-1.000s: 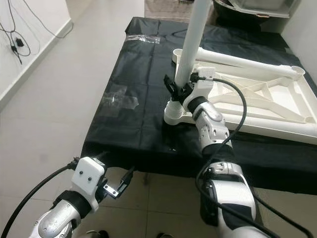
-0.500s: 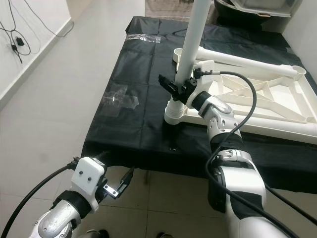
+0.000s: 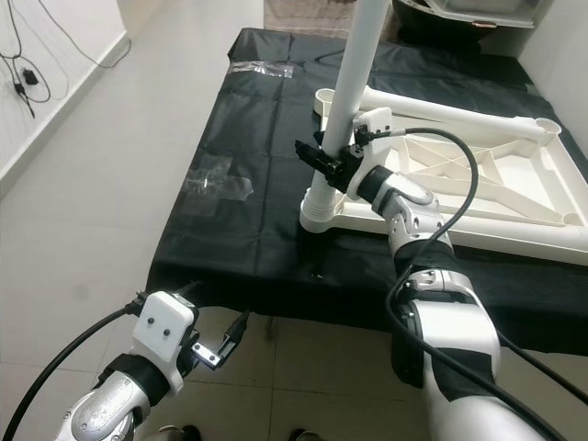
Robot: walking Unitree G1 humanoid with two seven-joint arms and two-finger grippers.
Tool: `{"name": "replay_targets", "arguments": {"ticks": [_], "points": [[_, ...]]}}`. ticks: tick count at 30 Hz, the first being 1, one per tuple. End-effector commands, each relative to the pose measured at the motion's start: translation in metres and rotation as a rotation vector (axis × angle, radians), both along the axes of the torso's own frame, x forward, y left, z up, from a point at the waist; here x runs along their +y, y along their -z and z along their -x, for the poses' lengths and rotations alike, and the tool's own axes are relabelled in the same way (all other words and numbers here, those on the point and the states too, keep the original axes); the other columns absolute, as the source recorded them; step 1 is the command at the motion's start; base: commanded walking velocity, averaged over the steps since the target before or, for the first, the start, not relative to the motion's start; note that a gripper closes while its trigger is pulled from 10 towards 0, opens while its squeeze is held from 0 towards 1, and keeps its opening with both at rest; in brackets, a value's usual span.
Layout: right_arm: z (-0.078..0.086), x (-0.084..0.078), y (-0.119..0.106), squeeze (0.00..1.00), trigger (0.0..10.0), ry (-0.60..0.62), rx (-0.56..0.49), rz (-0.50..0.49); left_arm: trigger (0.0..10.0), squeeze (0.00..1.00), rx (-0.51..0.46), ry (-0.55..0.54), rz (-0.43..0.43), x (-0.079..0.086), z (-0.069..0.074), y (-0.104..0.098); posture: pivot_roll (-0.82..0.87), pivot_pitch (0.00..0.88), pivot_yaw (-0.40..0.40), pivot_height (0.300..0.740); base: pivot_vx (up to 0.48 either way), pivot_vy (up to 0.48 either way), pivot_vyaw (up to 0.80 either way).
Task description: Building children table
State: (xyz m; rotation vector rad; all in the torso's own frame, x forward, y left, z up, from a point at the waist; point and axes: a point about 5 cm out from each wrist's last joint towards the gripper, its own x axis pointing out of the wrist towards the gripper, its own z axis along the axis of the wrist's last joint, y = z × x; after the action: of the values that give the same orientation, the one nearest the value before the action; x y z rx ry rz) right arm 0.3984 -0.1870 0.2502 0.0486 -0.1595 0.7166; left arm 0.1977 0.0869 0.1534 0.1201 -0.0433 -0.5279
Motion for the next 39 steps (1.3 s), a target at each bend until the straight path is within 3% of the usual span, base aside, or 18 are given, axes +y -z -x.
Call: {"name": "replay_targets", "arguments": {"ticks": [1, 8, 14, 16, 17, 19, 21, 22, 23, 25, 26, 27, 29, 30, 31, 37, 38, 39], "points": [[0.000, 0.007, 0.011, 0.00, 0.0, -0.042, 0.049, -0.031, 10.0, 0.00, 0.023, 0.005, -0.009, 0.000, 0.003, 0.005, 0.09, 0.189, -0.041, 0.740, 0.000, 0.000, 0.00], [0.009, 0.015, 0.032, 0.00, 0.0, -0.073, 0.041, -0.033, 10.0, 0.00, 0.026, 0.009, -0.009, 0.000, 0.004, 0.006, 0.09, 0.181, -0.039, 0.740, 0.000, 0.000, 0.00], [0.012, 0.018, 0.046, 0.00, 0.0, 0.057, 0.012, -0.047, 10.0, 0.00, 0.025, 0.010, -0.010, 0.000, 0.003, 0.006, 0.09, 0.180, -0.039, 0.740, 0.000, 0.000, 0.00], [0.013, 0.020, 0.057, 0.00, 0.0, 0.240, 0.032, -0.053, 10.0, 0.00, 0.026, 0.011, -0.009, 0.000, 0.003, 0.006, 0.09, 0.183, -0.038, 0.740, 0.000, 0.000, 0.00], [0.012, 0.018, 0.065, 0.00, 0.0, 0.439, 0.065, -0.041, 10.0, 0.00, 0.027, 0.011, -0.010, 0.000, 0.003, 0.006, 0.09, 0.190, -0.038, 0.740, 0.000, 0.000, 0.00], [0.012, 0.018, 0.065, 0.00, 0.0, 0.439, 0.065, -0.041, 10.0, 0.00, 0.027, 0.011, -0.010, 0.000, 0.003, 0.006, 0.09, 0.190, -0.038, 0.740, 0.000, 0.000, 0.00], [0.016, 0.015, 0.076, 0.00, 0.0, 0.855, 0.158, -0.068, 10.0, 0.00, 0.026, 0.012, -0.010, 0.001, 0.002, 0.006, 0.08, 0.193, -0.034, 0.740, 0.000, 0.000, 0.00], [0.016, 0.015, 0.076, 0.00, 0.0, 0.855, 0.158, -0.068, 10.0, 0.00, 0.026, 0.012, -0.010, 0.001, 0.002, 0.006, 0.08, 0.193, -0.034, 0.740, 0.000, 0.000, 0.00], [0.019, 0.015, 0.080, 0.00, 0.0, 0.971, 0.198, -0.088, 10.0, 0.00, 0.026, 0.012, -0.010, 0.001, 0.001, 0.006, 0.08, 0.193, -0.034, 0.740, 0.000, 0.000, 0.00], [0.019, 0.015, 0.080, 0.00, 0.0, 0.971, 0.198, -0.088, 10.0, 0.00, 0.026, 0.012, -0.010, 0.001, 0.001, 0.006, 0.08, 0.193, -0.034, 0.740, 0.000, 0.000, 0.00], [0.024, 0.025, 0.079, 0.00, 0.0, 1.075, 0.216, -0.138, 10.0, 0.00, 0.024, 0.012, -0.011, 0.000, 0.001, 0.005, 0.09, 0.196, -0.041, 0.740, 0.000, 0.000, 0.00], [0.024, 0.025, 0.079, 0.00, 0.0, 1.075, 0.216, -0.138, 10.0, 0.00, 0.024, 0.012, -0.011, 0.000, 0.001, 0.005, 0.09, 0.196, -0.041, 0.740, 0.000, 0.000, 0.00], [0.031, 0.057, 0.074, 0.00, 0.0, 1.145, 0.257, -0.237, 10.0, 0.00, 0.023, 0.010, -0.012, 0.000, 0.001, 0.005, 0.09, 0.200, -0.044, 0.740, 0.000, 0.000, 0.00], [0.031, 0.057, 0.074, 0.00, 0.0, 1.145, 0.257, -0.237, 10.0, 0.00, 0.023, 0.010, -0.012, 0.000, 0.001, 0.005, 0.09, 0.200, -0.044, 0.740, 0.000, 0.000, 0.00], [0.033, 0.070, 0.072, 0.00, 0.0, 1.158, 0.288, -0.285, 10.0, 0.00, 0.023, 0.009, -0.010, 0.000, 0.002, 0.004, 0.09, 0.202, -0.041, 0.740, 0.000, 0.000, 0.00], [0.037, 0.086, 0.067, 0.00, 0.0, 1.173, 0.316, -0.320, 10.0, 0.00, 0.023, 0.011, -0.006, -0.001, 0.001, 0.004, 0.09, 0.205, -0.039, 0.740, 0.000, 0.000, 0.00], [0.036, 0.088, 0.066, 0.00, 0.9, 1.150, 0.309, -0.319, 10.0, 0.00, 0.024, 0.012, -0.006, -0.001, 0.001, 0.004, 0.09, 0.207, -0.040, 0.740, 0.000, 0.000, 0.00], [0.037, 0.090, 0.065, 0.00, 0.9, 1.149, 0.308, -0.314, 10.0, 0.00, 0.024, 0.012, -0.007, -0.001, 0.001, 0.004, 0.09, 0.207, -0.041, 0.740, 0.000, 0.000, 0.00]]}}
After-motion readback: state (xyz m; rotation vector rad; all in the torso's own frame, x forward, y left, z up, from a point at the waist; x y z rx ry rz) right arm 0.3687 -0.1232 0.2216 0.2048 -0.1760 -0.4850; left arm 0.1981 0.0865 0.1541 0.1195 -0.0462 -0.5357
